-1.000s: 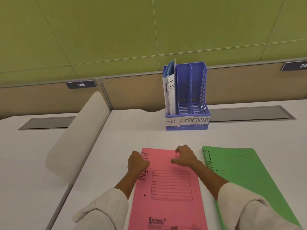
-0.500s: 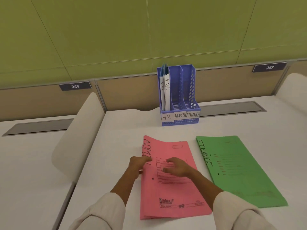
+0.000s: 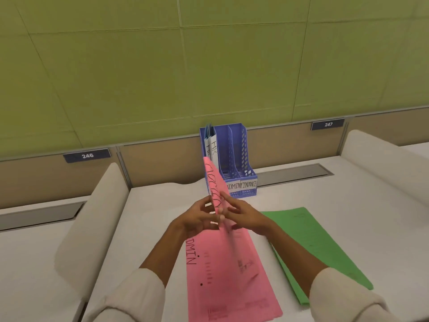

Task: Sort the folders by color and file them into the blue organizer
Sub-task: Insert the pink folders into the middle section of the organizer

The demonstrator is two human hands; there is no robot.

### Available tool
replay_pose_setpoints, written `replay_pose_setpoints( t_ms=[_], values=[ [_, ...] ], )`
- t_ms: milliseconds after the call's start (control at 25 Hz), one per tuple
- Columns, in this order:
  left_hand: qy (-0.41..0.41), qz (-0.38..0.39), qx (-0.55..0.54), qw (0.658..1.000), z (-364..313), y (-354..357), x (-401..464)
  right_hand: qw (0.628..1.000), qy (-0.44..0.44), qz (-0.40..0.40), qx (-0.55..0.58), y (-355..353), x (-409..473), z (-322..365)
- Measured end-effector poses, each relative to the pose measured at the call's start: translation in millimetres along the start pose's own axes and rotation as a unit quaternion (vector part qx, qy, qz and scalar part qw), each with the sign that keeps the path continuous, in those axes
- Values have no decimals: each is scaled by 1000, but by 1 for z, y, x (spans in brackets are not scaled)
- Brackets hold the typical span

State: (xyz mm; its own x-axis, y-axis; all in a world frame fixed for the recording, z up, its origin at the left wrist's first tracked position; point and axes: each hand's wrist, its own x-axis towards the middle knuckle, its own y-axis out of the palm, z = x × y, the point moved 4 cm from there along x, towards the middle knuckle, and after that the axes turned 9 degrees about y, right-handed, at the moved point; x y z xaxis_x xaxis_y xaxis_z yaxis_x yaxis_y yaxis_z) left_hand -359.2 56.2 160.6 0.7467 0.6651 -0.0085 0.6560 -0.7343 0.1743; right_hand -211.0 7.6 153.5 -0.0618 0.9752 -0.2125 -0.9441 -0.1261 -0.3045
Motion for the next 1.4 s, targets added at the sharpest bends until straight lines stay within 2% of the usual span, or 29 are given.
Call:
replay_pose_setpoints(
  t_ms=[160, 400, 560, 800, 960, 1200, 1400],
  values=[
    [73, 24, 80, 994, -66, 10, 34, 995, -88, 4, 56, -48, 6, 61],
    [135, 57, 113, 983, -130, 13, 107, 985, -168, 13, 48, -124, 55, 117],
    [128, 12, 174, 976, -147, 2, 169, 981, -188, 30, 24, -171, 107, 132],
    [118, -58, 180, 975, -138, -17, 239, 978, -205, 8, -45, -216, 177, 131],
    [115, -76, 190, 972, -127, -34, 269, 974, -217, -2, -65, -231, 211, 120],
    [131, -140, 248, 949, -106, -54, 302, 969, -223, -28, -105, -235, 263, 97],
    [135, -185, 283, 931, -80, -66, 326, 972, -208, -57, -95, -232, 288, 76]
  ],
)
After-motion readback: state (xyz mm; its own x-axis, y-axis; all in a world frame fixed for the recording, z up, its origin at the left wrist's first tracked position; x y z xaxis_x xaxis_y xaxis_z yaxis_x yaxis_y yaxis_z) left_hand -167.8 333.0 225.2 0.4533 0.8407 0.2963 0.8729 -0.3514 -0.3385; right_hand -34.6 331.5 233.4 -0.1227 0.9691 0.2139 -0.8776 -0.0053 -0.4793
